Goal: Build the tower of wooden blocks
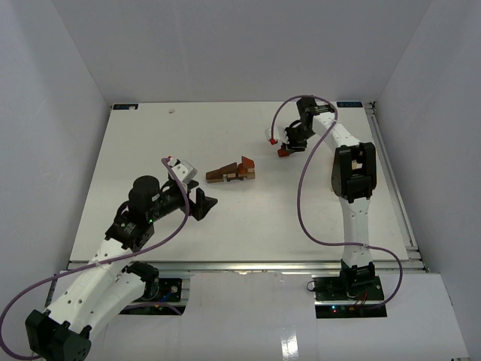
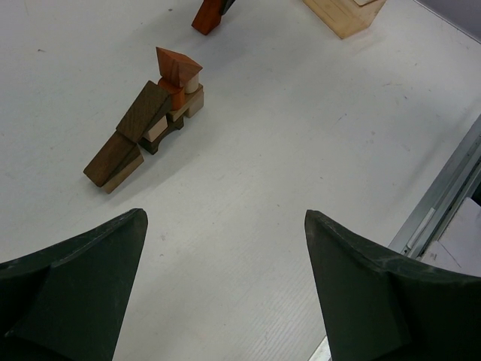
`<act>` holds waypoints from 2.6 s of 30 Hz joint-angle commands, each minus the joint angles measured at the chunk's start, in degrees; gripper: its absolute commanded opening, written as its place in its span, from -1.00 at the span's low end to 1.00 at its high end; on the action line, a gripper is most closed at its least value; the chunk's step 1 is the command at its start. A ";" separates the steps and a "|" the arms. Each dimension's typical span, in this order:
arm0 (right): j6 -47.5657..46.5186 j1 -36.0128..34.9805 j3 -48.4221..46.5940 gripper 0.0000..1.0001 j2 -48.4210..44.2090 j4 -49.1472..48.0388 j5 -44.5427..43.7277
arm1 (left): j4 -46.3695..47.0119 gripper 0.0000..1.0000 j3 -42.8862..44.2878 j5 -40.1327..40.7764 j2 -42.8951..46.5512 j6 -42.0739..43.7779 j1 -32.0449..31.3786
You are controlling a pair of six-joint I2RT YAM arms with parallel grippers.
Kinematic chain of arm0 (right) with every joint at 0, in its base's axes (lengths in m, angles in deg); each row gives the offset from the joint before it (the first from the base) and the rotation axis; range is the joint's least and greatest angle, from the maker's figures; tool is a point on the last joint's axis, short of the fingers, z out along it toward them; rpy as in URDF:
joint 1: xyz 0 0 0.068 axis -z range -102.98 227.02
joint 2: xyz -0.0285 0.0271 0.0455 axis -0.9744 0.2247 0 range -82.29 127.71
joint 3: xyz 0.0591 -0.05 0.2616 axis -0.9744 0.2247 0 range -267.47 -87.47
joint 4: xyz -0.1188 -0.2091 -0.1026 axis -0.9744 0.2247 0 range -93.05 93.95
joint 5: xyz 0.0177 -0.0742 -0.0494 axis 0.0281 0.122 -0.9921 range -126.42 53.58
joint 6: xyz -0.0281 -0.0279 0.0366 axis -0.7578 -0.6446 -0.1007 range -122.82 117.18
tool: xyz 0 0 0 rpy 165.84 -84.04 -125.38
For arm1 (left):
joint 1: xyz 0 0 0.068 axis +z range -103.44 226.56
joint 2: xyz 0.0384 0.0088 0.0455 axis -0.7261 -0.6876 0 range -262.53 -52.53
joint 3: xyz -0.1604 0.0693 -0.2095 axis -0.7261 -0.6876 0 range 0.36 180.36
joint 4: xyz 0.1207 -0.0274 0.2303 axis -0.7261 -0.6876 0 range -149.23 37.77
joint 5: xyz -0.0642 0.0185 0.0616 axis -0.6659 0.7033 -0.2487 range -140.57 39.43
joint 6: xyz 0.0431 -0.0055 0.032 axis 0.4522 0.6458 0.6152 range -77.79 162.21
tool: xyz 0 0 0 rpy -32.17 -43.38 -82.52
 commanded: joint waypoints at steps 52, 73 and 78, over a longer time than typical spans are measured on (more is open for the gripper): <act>26.39 -1.97 57.34 -0.80 -64.77 0.35 45.10 | 41.93 0.75 2.49 -9.30 -27.09 -4.49 -21.57; 28.21 -3.80 57.89 -0.81 -68.00 -2.66 35.88 | 37.78 0.56 9.21 -10.44 -34.39 1.77 -25.49; 28.81 -4.12 57.12 -0.81 -68.86 -2.80 33.29 | 33.88 0.51 11.22 -9.90 -35.97 3.59 -25.88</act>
